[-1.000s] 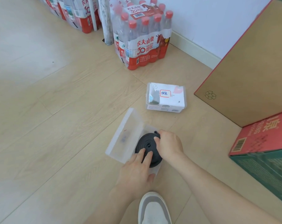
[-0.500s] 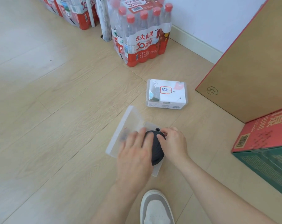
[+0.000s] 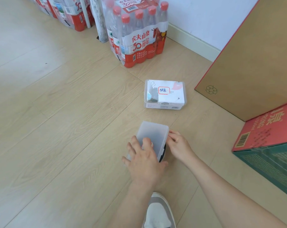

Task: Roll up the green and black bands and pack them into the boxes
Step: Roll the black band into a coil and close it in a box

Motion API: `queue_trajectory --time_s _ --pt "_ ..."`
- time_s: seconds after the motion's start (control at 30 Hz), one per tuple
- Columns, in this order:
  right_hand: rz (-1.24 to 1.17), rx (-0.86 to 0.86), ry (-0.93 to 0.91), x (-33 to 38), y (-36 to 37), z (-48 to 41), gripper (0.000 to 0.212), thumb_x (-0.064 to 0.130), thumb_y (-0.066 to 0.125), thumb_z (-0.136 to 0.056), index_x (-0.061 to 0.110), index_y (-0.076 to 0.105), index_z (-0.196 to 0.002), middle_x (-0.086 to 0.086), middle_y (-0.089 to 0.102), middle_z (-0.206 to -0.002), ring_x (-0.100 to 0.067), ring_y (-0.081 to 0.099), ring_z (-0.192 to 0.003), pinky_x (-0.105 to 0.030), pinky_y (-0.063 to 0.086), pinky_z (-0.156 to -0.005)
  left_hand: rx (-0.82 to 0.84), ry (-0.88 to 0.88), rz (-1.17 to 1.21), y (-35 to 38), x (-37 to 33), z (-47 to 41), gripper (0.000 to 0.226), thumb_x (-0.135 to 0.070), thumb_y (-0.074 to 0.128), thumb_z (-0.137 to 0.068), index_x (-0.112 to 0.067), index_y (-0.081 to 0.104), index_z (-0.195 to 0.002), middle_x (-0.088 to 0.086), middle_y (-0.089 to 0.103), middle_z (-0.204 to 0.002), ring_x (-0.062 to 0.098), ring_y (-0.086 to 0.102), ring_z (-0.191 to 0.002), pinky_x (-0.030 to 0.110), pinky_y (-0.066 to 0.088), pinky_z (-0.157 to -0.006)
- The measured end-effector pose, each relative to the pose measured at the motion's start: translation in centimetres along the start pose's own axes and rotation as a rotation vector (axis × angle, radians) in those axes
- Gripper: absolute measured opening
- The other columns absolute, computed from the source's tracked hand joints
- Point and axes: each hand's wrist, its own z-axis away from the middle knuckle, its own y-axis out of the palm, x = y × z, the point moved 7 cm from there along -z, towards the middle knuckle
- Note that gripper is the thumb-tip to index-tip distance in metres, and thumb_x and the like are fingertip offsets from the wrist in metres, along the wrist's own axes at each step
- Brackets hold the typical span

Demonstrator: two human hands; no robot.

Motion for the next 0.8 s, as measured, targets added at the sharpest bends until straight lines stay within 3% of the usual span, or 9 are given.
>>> queue_trajectory --time_s 0.1,0.17,0.27,0.4,0.57,0.67,0.8 --pt "-0.173 0.1 -0.006 0.1 0.3 0.5 0.029 0.008 0.045 -0.097 0.022 0.069 -0.106 0.006 0.06 -0.121 -0.012 0.05 -0.122 -0.03 0.036 -0.107 -0.106 0.008 -0.068 0.9 -0.6 0.4 0.061 -0.04 0.083 -0.051 -0.022 0.048 -0.098 0.017 0.04 -0.14 0.039 0.041 -0.128 0.058 0.04 -0.088" --pt "-0.263 0.127 0.068 0.0 0.3 1.0 0.031 0.004 0.043 -0.096 0.024 0.065 -0.103 0.009 0.056 -0.117 -0.014 0.05 -0.121 -0.028 0.04 -0.098 -0.102 0.016 -0.099 1.3 -0.4 0.2 0.056 -0.03 0.084 -0.046 -0.022 0.049 -0.089 0.018 0.049 -0.132 0.039 0.049 -0.119 0.057 0.043 -0.082" --pt "-0.373 0.133 0.149 -0.6 0.4 2.0 0.024 0.012 0.047 -0.097 0.021 0.067 -0.107 0.002 0.054 -0.126 -0.015 0.055 -0.115 -0.026 0.048 -0.079 -0.137 0.066 -0.117 1.0 0.6 0.2 0.055 -0.028 0.082 -0.045 -0.025 0.048 -0.088 0.014 0.047 -0.135 0.036 0.048 -0.121 0.059 0.041 -0.087" --pt "-0.474 0.175 0.136 -0.2 1.4 3.3 0.026 0.009 0.051 -0.094 0.025 0.071 -0.097 -0.001 0.067 -0.107 -0.01 0.062 -0.101 -0.029 0.049 -0.085 -0.18 0.201 -0.168 0.1 2.7 -0.4 0.05 -0.027 0.079 -0.047 -0.027 0.047 -0.086 0.012 0.045 -0.139 0.033 0.045 -0.125 0.058 0.038 -0.092" --pt "-0.745 0.019 0.235 -0.3 2.2 4.3 0.006 0.013 0.068 -0.087 0.01 0.072 -0.084 -0.002 0.073 -0.085 -0.013 0.068 -0.087 -0.025 0.055 -0.082 -0.177 0.313 -0.273 -0.3 4.3 -0.8 0.054 -0.029 0.08 -0.042 -0.02 0.053 -0.088 0.016 0.048 -0.138 0.041 0.048 -0.122 0.062 0.04 -0.092" --pt "-0.748 -0.076 0.265 -0.6 2.6 4.5 0.014 0.011 0.076 -0.08 0.002 0.066 -0.084 -0.007 0.072 -0.083 -0.014 0.069 -0.079 -0.028 0.058 -0.078 -0.196 0.362 -0.317 -0.2 4.2 -0.7 0.062 -0.026 0.08 -0.039 -0.015 0.053 -0.094 0.018 0.052 -0.133 0.046 0.05 -0.118 0.064 0.041 -0.088" --pt "-0.76 -0.116 0.277 -0.4 2.9 4.7 0.022 0.006 0.077 -0.078 0.005 0.059 -0.09 -0.013 0.072 -0.093 -0.019 0.068 -0.084 -0.035 0.057 -0.083 -0.236 0.403 -0.353 0.0 4.0 -0.5 0.071 -0.027 0.078 -0.04 -0.014 0.045 -0.102 0.018 0.055 -0.131 0.049 0.05 -0.116 0.064 0.041 -0.087"
